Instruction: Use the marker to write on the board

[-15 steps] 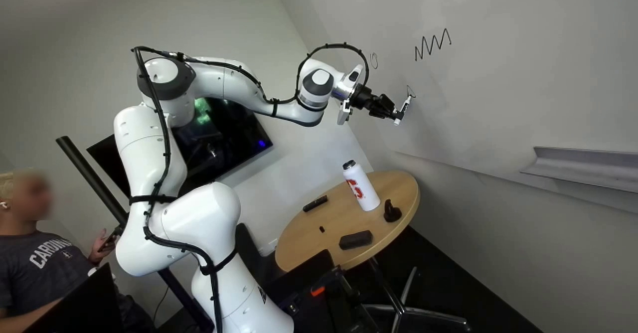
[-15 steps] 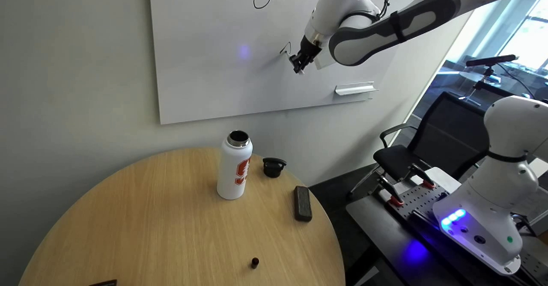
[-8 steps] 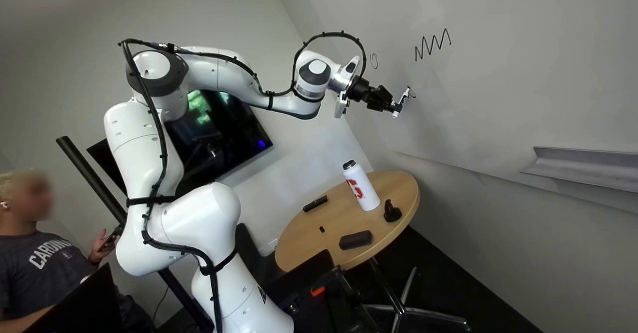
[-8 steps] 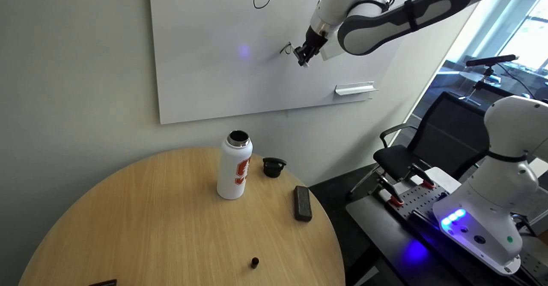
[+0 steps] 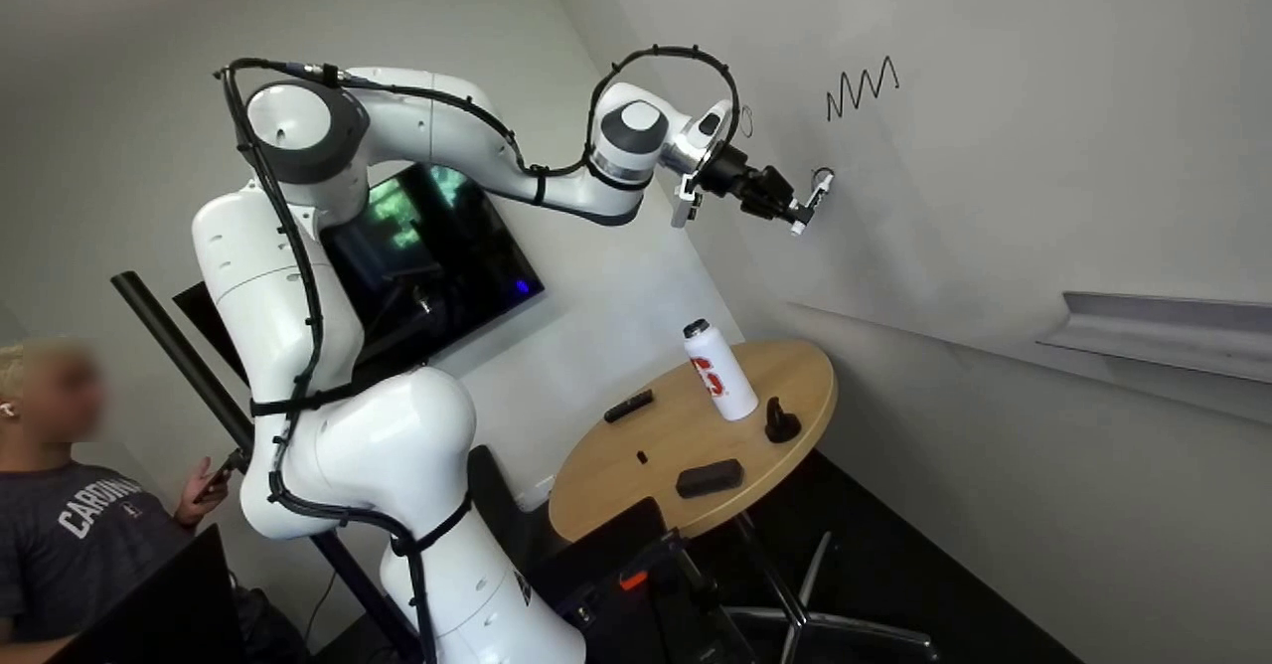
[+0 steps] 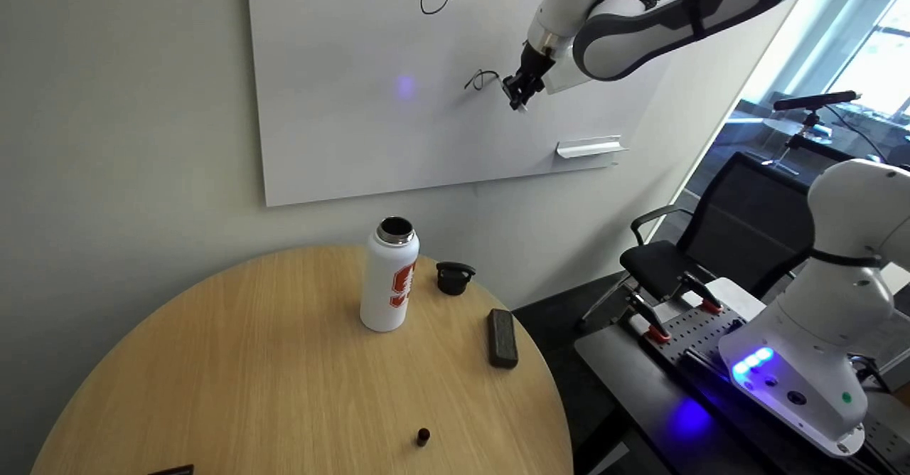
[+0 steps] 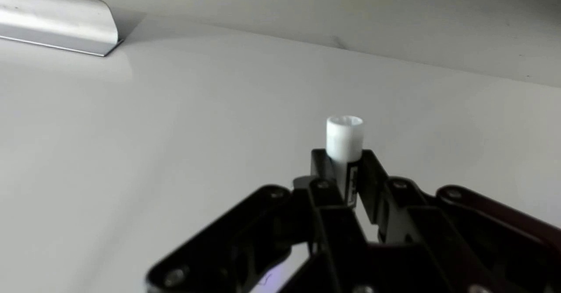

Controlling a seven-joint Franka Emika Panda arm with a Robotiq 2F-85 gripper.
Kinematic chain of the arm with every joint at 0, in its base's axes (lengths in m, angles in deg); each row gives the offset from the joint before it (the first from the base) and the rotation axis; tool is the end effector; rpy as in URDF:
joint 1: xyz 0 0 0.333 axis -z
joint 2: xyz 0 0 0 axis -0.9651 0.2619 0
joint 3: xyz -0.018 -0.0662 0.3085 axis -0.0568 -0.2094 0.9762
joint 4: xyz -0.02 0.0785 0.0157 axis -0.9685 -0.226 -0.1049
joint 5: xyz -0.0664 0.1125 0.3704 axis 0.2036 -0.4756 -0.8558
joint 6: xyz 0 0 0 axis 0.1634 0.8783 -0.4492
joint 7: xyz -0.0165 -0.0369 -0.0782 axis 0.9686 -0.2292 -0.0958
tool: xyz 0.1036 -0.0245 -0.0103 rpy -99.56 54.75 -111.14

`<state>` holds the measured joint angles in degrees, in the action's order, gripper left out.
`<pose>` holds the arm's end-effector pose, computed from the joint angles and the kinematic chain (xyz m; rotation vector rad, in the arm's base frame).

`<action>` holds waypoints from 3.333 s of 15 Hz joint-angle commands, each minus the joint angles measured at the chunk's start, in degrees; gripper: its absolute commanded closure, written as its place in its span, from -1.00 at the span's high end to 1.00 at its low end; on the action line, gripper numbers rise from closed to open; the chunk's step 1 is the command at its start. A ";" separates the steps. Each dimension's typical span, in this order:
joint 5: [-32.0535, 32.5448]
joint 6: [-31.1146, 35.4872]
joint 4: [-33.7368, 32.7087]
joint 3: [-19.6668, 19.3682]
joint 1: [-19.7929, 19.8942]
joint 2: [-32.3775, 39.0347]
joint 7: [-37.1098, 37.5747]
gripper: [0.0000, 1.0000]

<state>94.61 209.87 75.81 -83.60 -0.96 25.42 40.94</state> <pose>0.5527 0.2374 0.4060 2.7777 0.1625 0.6587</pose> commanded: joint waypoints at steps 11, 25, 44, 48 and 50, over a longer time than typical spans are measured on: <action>10.90 -2.40 -2.20 41.07 37.69 -5.02 6.57 -0.90; 11.39 -6.52 -0.88 59.05 59.05 -7.47 7.77 -0.90; -1.78 16.86 32.89 74.33 53.93 -26.93 -11.51 -0.90; -8.25 17.33 32.61 77.19 53.52 -25.54 -17.74 -0.59; -9.20 17.48 33.25 77.15 52.92 -26.20 -19.32 -0.59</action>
<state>86.89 227.31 109.03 -8.54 50.04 -0.55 22.74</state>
